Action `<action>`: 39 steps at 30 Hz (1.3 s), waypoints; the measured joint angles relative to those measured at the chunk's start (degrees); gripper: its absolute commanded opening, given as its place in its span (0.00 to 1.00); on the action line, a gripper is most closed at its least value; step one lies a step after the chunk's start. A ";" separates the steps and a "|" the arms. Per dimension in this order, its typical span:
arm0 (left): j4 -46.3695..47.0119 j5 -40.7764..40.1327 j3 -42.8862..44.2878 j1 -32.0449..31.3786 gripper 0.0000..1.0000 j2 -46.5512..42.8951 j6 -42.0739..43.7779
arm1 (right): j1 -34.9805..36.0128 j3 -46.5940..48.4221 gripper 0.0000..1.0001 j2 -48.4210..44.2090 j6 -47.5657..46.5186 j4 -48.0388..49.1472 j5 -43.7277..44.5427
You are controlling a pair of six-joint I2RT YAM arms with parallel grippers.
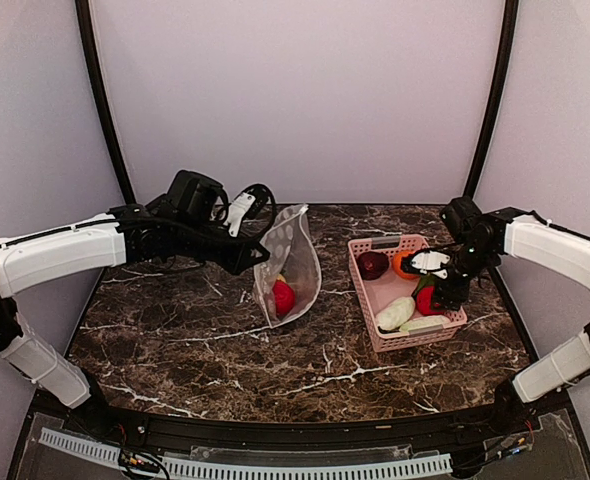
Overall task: Place the food in the zip-top bag and seal the zipper
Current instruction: Pick up the fake fruit from the bin.
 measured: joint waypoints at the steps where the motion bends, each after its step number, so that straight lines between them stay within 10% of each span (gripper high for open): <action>1: 0.00 0.02 0.00 0.04 0.01 0.00 0.00 | 0.00 -0.02 0.76 0.17 -0.33 0.15 0.50; 22: -0.02 0.17 0.00 0.04 0.01 -0.31 -0.02 | 0.00 0.02 0.77 9.79 -2.36 5.11 6.95; 39: 0.00 0.26 0.00 1.25 0.01 -0.31 -0.07 | 5.07 7.76 0.52 8.41 0.20 0.92 7.43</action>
